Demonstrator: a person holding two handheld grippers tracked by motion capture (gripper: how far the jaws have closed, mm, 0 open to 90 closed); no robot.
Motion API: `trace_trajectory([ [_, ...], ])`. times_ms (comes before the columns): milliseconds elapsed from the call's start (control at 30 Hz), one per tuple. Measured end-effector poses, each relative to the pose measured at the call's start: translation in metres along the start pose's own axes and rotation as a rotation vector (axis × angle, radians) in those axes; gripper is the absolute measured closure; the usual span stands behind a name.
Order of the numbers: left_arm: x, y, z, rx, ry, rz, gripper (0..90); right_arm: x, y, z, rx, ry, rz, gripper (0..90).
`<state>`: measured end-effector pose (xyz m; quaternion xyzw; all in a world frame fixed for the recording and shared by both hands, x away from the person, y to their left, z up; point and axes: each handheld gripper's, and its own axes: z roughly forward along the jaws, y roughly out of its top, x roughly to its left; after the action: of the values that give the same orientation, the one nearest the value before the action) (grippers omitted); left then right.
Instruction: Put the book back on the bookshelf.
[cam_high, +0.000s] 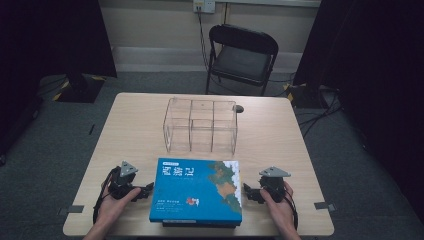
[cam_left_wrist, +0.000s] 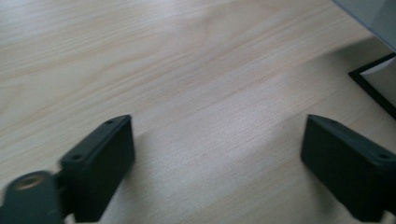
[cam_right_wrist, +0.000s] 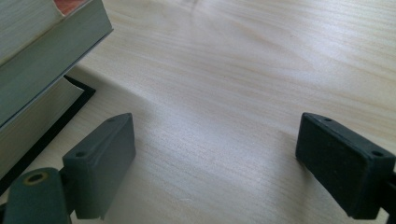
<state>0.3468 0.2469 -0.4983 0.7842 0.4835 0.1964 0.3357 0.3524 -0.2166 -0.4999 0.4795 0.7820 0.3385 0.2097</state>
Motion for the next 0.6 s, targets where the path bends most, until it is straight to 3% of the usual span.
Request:
trace_trajectory([
  [33,0.0,0.0,0.0,0.0,0.0,0.0,16.3,0.0,0.0,0.0,0.0,0.0,0.0,11.7],
  [133,-0.002,0.0,-0.002,0.008,-0.011,0.001,15.9,0.0,0.0,0.0,0.0,0.0,-0.001,11.7],
  [167,-0.005,0.001,-0.003,0.009,-0.044,-0.002,17.6,-0.001,0.001,0.001,-0.002,0.005,0.002,12.1],
  [200,-0.005,0.001,-0.003,0.009,-0.044,-0.002,18.0,-0.001,0.002,0.002,-0.002,0.007,-0.001,12.6],
  [233,-0.008,0.003,-0.005,0.009,-0.049,0.019,18.0,-0.001,0.003,0.003,-0.003,0.013,-0.004,13.4],
  [333,-0.011,0.005,-0.011,-0.015,-0.083,0.024,20.7,-0.002,0.005,0.003,0.0,0.012,-0.005,15.5],
  [500,-0.012,0.01,-0.025,-0.076,-0.12,-0.011,24.5,-0.001,0.008,-0.004,-0.017,0.054,0.013,17.4],
  [567,-0.013,0.013,-0.033,-0.1,-0.136,-0.014,33.3,-0.002,0.011,-0.011,-0.06,0.067,0.014,19.2],
  [600,-0.014,0.014,-0.037,-0.131,-0.136,-0.023,32.5,-0.003,0.013,-0.016,-0.095,0.082,0.018,21.6],
])
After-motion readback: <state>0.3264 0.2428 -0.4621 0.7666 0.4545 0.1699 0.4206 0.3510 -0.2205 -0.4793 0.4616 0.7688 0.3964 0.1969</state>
